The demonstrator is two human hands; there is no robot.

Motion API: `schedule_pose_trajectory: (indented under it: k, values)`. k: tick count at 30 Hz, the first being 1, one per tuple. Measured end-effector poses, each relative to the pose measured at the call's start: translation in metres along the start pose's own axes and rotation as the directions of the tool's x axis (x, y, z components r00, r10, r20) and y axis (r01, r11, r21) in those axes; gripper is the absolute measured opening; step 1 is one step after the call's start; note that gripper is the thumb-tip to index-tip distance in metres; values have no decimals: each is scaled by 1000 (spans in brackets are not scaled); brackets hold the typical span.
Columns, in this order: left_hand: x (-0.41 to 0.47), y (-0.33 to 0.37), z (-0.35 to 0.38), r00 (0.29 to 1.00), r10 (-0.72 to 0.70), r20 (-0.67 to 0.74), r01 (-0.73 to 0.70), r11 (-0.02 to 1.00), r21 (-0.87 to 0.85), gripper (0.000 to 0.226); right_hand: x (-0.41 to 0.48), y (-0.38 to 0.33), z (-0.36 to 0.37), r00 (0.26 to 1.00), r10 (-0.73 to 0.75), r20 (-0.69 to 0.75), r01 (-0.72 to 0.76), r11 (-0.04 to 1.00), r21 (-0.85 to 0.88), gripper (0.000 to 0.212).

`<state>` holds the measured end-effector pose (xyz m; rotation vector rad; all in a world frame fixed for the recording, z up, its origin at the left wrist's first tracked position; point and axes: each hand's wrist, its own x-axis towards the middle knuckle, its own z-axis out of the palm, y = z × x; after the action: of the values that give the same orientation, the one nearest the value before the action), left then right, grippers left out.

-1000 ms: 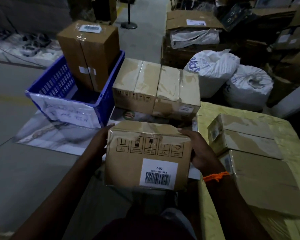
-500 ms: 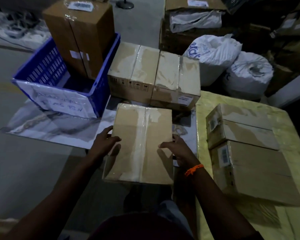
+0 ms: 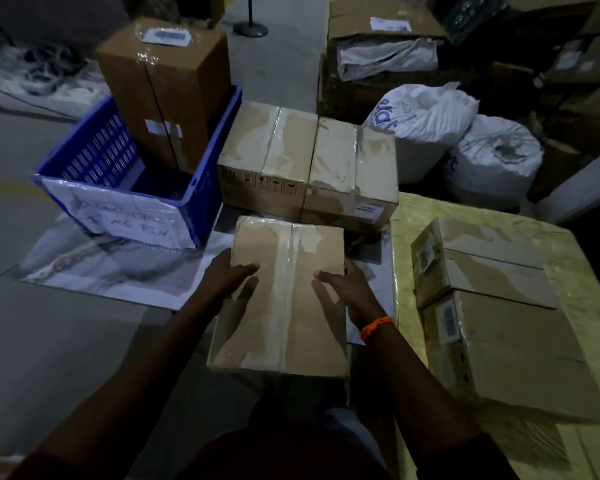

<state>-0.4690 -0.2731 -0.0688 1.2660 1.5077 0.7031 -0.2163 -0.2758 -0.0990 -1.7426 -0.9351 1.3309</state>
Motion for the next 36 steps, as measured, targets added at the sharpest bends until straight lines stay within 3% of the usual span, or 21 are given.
schedule_pose_trajectory:
  k: [4,8,11,15,18,22,25,26,28,29,31,32,34,36]
  values:
    - [-7,8,-6,994,32,-102,-44,992,-118,37,-13,-8,-11,994,-82,-70,84,996,31,52]
    - [-16,36,-1,970,100,-220,-139,975,-171,29,-24,-30,-21,975,-182,-125,192,979,72,54]
    - [-18,58,0,941,143,-307,-212,955,-206,37,-35,-54,-27,942,-262,-209,289,951,112,49]
    - [-16,64,-2,942,77,-326,-185,931,-315,64,-43,-69,-37,934,-223,-280,284,937,202,60]
    - [-22,63,8,948,84,-306,-188,926,-328,52,-48,-64,-40,936,-203,-289,267,943,201,63]
    - [-28,53,19,950,116,-291,-200,939,-278,33,-55,-52,-41,928,-180,-326,244,955,167,63]
    - [-26,42,24,929,202,-310,-227,973,-46,19,-57,-41,-45,928,-157,-337,232,953,196,46]
    - [-27,40,25,927,197,-319,-223,974,-46,16,-59,-39,-46,927,-156,-341,226,958,178,40]
    - [-31,41,27,926,201,-321,-238,968,-80,26,-64,-37,-46,905,-222,-363,258,965,52,36]
    - [-34,42,26,904,277,-326,-301,953,-24,37,-65,-37,-46,878,-295,-376,303,952,-39,40]
    - [-32,44,24,822,483,-302,-446,876,187,51,-65,-43,-44,780,-506,-368,426,860,-280,50]
    - [-28,47,23,773,576,-265,-495,810,315,52,-63,-47,-44,709,-628,-323,482,764,-428,49]
    - [-22,60,21,702,699,-135,-536,644,546,46,-58,-55,-42,579,-804,-135,536,500,-680,41]
    - [-17,75,21,678,729,91,-608,486,628,41,-51,-62,-39,530,-847,46,580,322,-748,33]
